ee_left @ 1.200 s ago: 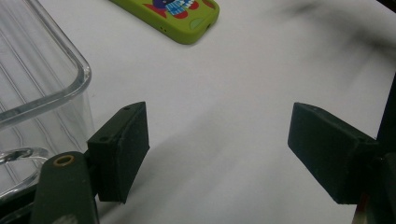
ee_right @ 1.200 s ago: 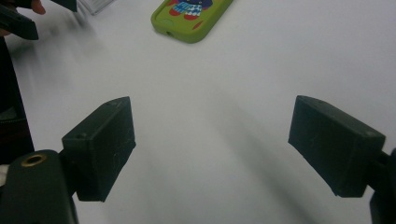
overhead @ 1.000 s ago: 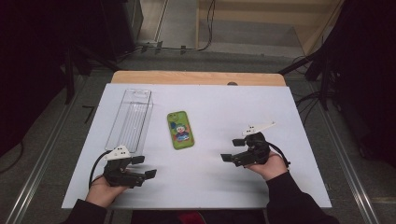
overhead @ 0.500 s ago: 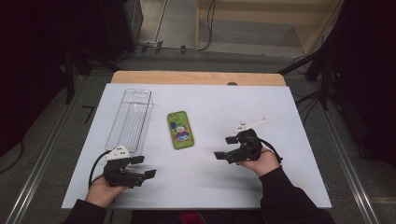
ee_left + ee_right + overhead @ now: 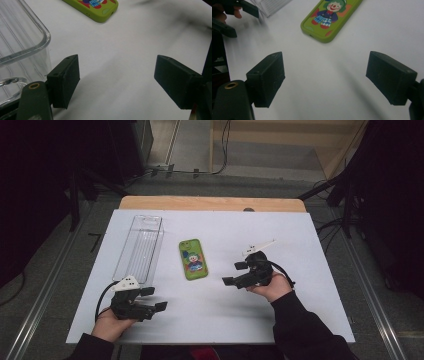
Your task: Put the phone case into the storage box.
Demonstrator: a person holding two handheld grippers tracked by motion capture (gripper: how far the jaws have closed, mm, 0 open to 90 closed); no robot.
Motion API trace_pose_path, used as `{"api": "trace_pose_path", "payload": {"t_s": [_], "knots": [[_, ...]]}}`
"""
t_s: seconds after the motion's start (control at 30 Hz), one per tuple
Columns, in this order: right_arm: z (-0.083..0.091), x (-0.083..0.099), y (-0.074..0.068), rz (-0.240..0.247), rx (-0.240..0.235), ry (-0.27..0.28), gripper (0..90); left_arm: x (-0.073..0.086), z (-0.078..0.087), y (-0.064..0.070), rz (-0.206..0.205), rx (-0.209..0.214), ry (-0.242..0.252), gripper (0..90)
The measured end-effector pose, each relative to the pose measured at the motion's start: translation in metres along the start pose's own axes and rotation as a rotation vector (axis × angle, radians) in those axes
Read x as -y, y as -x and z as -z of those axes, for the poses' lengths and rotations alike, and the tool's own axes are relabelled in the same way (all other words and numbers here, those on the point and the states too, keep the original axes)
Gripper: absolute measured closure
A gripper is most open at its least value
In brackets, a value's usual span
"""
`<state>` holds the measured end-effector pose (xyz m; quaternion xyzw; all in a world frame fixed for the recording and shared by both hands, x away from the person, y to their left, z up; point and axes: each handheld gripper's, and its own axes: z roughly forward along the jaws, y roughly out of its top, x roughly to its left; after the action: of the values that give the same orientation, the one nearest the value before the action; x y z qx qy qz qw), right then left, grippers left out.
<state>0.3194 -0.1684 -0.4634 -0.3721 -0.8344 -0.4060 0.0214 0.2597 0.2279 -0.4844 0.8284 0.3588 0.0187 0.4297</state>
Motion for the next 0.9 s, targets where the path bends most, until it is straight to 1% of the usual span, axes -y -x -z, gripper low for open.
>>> {"api": "trace_pose_path", "payload": {"t_s": [0.2, 0.5, 0.53, 0.67, 0.77, 0.9], "knots": [[-0.006, -0.011, 0.000, 0.011, -0.005, -0.011, 13.7, 0.000, 0.000, 0.000, 0.005, 0.000, 0.007, 20.9], [-0.016, -0.021, -0.001, 0.015, -0.016, -0.020, 13.7, 0.000, 0.001, 0.000, 0.007, -0.006, 0.009, 21.0], [-0.019, -0.024, -0.001, 0.024, -0.019, -0.022, 13.9, 0.000, 0.001, 0.000, 0.006, -0.010, 0.009, 21.0], [-0.023, -0.029, -0.002, 0.023, -0.026, -0.024, 13.9, 0.000, 0.001, -0.001, 0.006, -0.011, 0.011, 21.0], [-0.027, -0.035, -0.003, 0.028, -0.037, -0.019, 13.9, 0.000, 0.001, -0.001, 0.004, -0.011, 0.011, 21.0], [-0.030, -0.040, -0.004, 0.035, -0.039, -0.017, 13.9, 0.000, 0.001, -0.001, 0.003, -0.010, 0.010, 21.0]]}}
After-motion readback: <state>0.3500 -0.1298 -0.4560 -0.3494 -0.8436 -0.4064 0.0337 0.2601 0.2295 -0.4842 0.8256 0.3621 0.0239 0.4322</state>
